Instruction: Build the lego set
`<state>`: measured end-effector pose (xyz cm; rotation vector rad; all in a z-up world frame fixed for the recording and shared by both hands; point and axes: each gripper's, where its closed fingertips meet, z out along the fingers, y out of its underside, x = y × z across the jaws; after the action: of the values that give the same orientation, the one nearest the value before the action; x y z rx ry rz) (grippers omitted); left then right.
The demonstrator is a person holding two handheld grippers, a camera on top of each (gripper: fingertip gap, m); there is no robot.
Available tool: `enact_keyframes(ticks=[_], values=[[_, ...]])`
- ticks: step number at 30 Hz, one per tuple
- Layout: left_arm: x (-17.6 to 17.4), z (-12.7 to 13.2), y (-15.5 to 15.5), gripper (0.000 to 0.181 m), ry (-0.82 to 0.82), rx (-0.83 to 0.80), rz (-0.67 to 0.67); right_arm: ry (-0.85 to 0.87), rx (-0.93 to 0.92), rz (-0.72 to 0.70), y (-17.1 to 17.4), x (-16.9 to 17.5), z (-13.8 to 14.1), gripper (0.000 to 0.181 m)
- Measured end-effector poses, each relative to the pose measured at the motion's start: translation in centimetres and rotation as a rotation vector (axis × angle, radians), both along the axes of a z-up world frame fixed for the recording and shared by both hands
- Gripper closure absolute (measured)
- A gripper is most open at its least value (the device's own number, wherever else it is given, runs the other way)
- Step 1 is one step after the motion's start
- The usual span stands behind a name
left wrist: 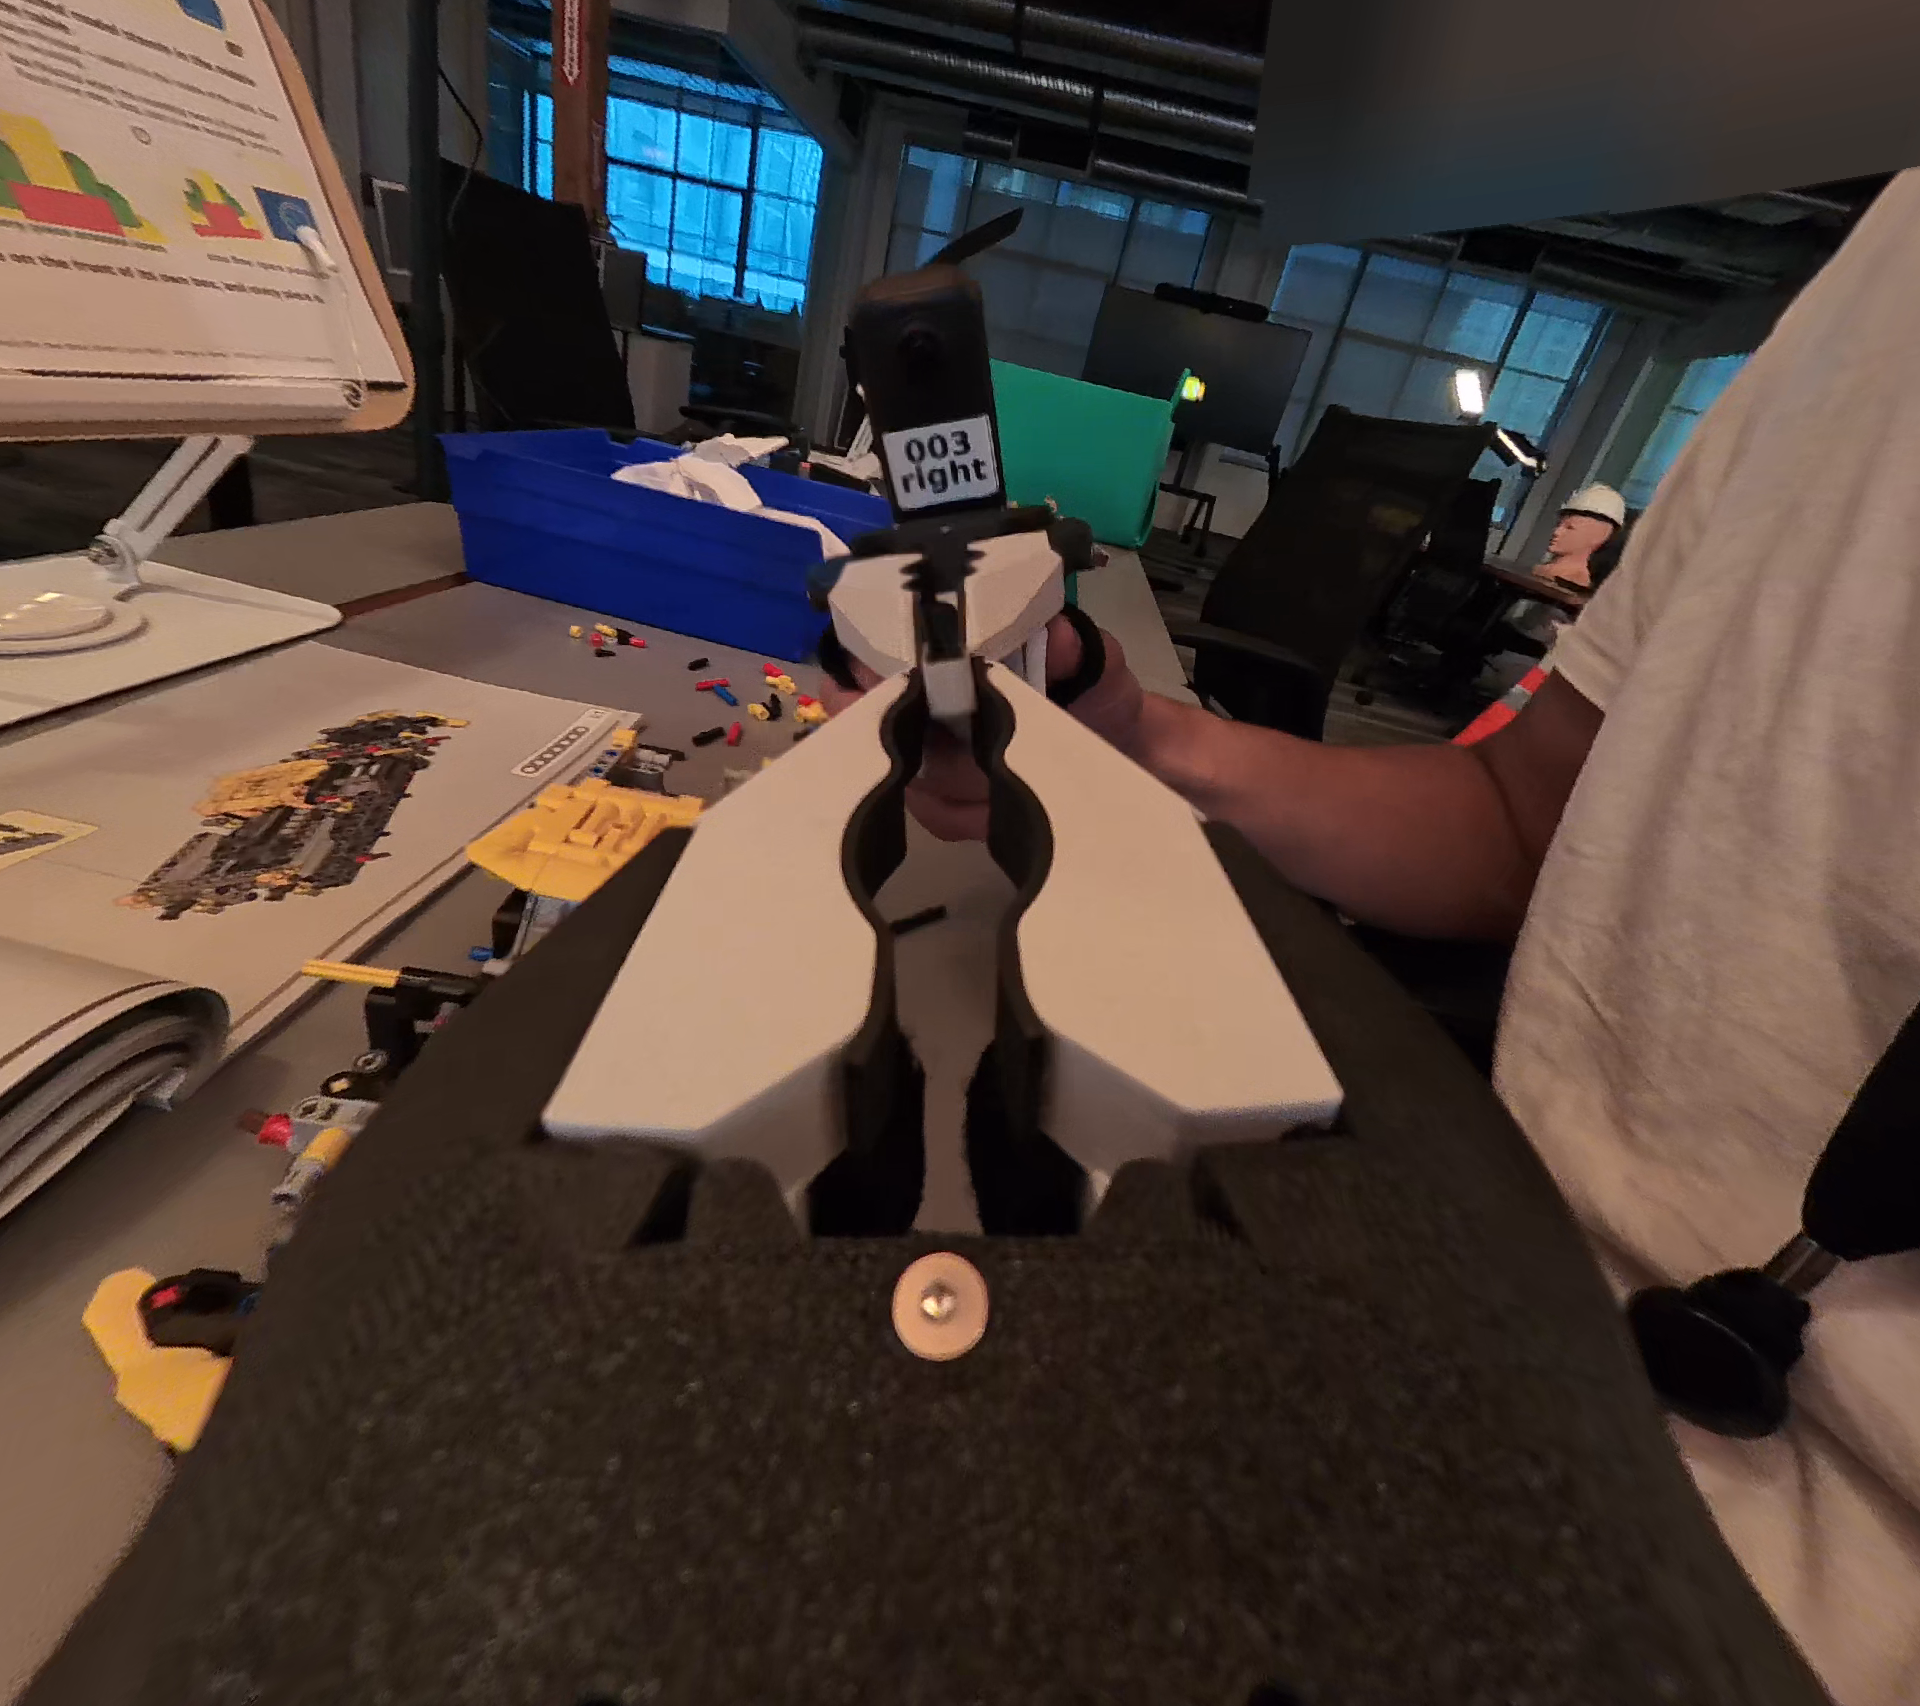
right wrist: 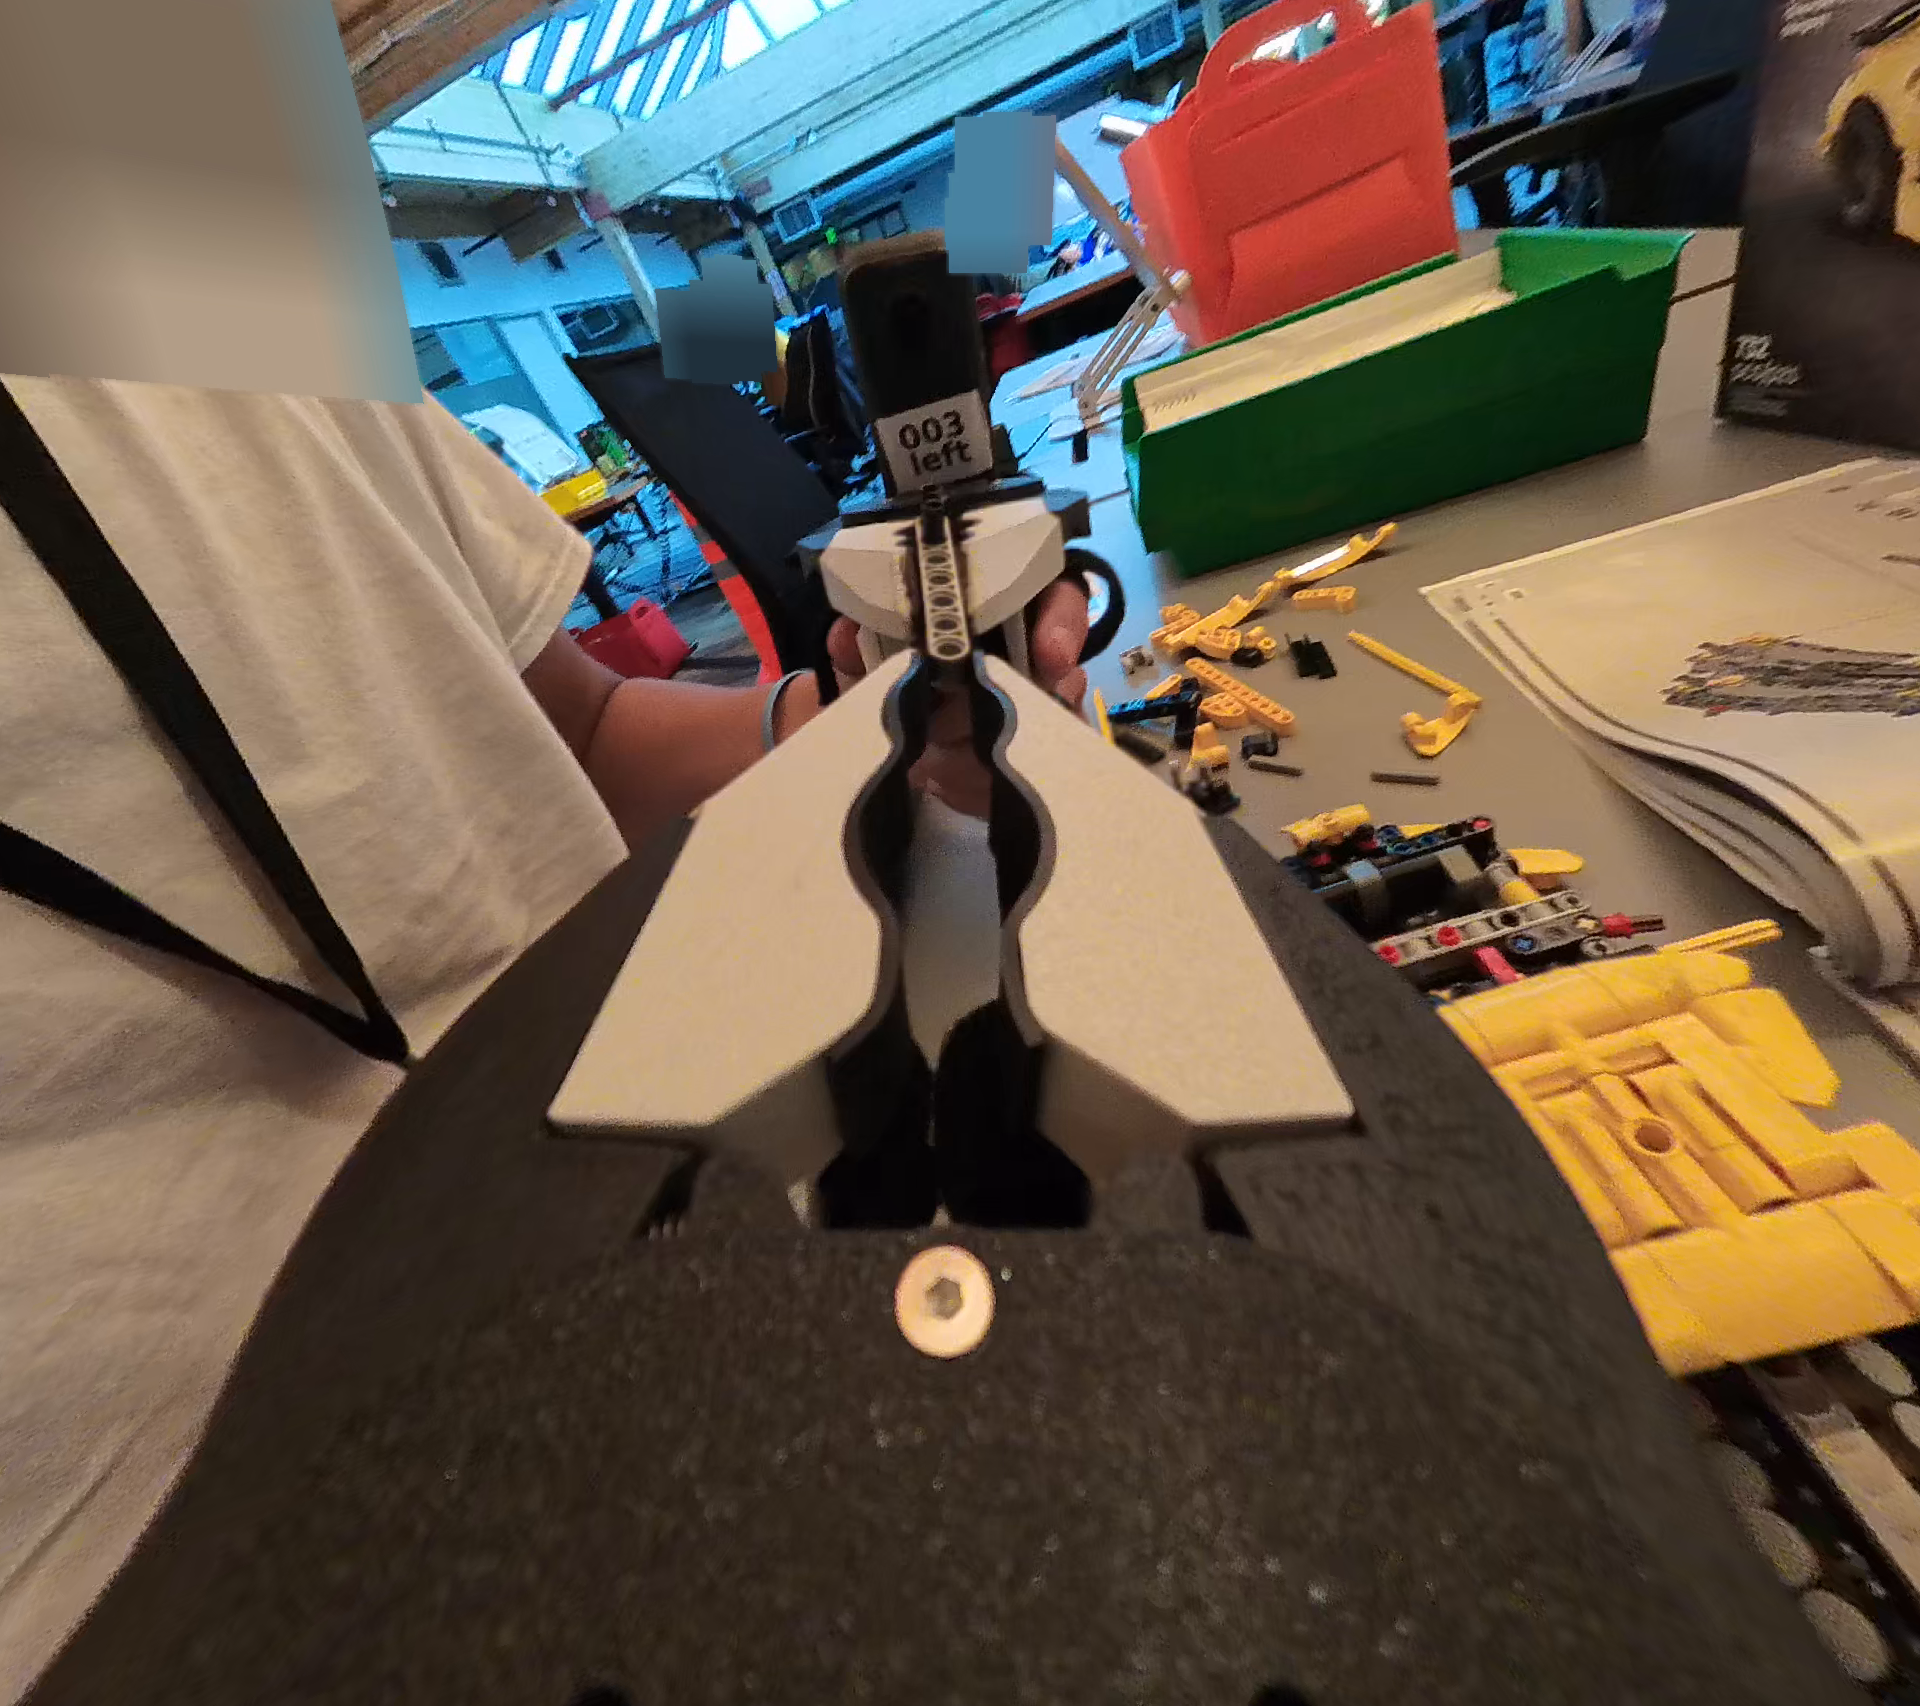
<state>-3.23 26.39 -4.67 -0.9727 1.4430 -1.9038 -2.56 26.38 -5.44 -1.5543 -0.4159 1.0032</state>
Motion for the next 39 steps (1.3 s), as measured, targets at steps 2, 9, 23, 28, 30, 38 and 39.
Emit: enact_keyframes(ticks=[2, 9, 23, 28, 30, 38, 39], values=[[0.3, -0.9, -0.7, 0.169, 0.035, 0.045, -0.011, -0.039, -0.008, 0.013, 0.0, -0.7, -0.5, 0.175], [0.7, -1.4, -0.4, 0.174, 0.016, 0.159, 0.076, 0.007, -0.064, 0.009, 0.4, -0.3, -1.1, 0.175], [1.3, -2.0, -0.6, 0.173, -0.135, 0.531, 0.280, 0.516, -0.379, 0.305, 0.1, -0.6, -1.3, 0.174], [1.1, -1.7, -0.7, 0.173, -0.160, 0.534, 0.282, 0.580, -0.372, 0.339, -0.1, -0.5, -0.7, 0.165], [1.2, -1.8, -0.7, 0.173, -0.164, 0.560, 0.293, 0.585, -0.392, 0.338, 0.0, -0.5, -1.1, 0.174], [1.4, -2.5, -1.0, 0.173, -0.125, 0.559, 0.276, 0.590, -0.450, 0.368, -0.2, -0.8, -1.8, 0.175], [1.3, -2.5, -1.0, 0.173, -0.126, 0.556, 0.269, 0.592, -0.452, 0.375, -0.2, -0.9, -1.8, 0.175]])
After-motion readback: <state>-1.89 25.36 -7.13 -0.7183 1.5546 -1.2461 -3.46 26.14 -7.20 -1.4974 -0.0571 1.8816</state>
